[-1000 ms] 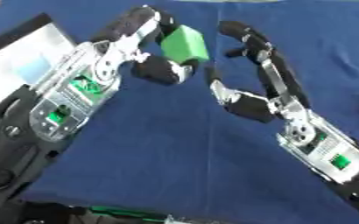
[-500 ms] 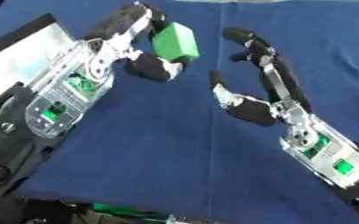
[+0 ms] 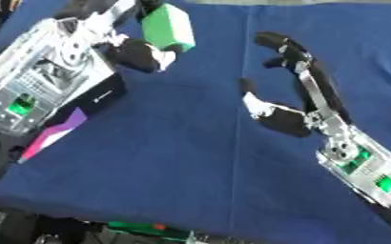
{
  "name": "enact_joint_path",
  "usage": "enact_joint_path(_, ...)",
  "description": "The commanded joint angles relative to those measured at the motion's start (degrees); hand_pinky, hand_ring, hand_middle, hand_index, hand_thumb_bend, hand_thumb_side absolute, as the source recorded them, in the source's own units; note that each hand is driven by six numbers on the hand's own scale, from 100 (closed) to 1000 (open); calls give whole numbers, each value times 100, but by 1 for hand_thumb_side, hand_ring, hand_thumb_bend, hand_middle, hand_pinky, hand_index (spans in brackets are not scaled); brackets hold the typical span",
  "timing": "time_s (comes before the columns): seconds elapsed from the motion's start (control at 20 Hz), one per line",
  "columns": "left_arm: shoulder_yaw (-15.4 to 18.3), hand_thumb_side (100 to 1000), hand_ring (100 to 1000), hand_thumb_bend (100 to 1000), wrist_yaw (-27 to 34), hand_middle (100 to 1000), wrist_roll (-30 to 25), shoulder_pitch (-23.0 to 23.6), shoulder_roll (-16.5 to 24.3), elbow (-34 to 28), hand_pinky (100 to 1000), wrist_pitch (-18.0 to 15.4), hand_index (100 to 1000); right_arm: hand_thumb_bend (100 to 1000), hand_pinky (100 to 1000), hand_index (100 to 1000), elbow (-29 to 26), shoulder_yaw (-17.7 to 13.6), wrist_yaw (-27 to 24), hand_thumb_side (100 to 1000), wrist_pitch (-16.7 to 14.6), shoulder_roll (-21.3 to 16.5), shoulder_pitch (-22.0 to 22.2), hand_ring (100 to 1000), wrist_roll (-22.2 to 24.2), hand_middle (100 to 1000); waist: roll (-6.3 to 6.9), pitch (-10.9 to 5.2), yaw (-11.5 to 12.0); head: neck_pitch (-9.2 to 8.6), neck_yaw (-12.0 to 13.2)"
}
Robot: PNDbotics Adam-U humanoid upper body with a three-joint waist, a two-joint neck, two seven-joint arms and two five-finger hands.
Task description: Pick up the objects with one hand, pass them to the other hand, and then place them into the box on the other side of the table.
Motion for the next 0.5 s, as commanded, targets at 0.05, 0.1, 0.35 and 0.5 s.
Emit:
enact_joint_path(0.05,244,133,662,100,141,565,-66,-21,530,-194,816,95,414,204,740,880,-120,-79,15,291,3,-198,-8,974,-10,868,12,-176,7,33,31)
enact_joint_path(0.1,277,132,663,100,184,565,-71,15,629,-217,816,123,414,204,740,879,-120,-90,18,290,-9,-217,3,974,-22,868,13,-178,6,33,35)
enact_joint_path(0.35,399,133,663,100,343,566,-76,234,1039,-305,817,206,417,210,740,874,-120,-147,19,284,-87,-253,57,968,-101,863,-7,-178,-19,32,28)
enact_joint_path(0.5,465,129,665,100,398,567,-72,364,1286,-320,814,230,417,215,739,870,-120,-143,60,285,-112,-247,103,963,-119,859,-35,-162,-42,-2,23)
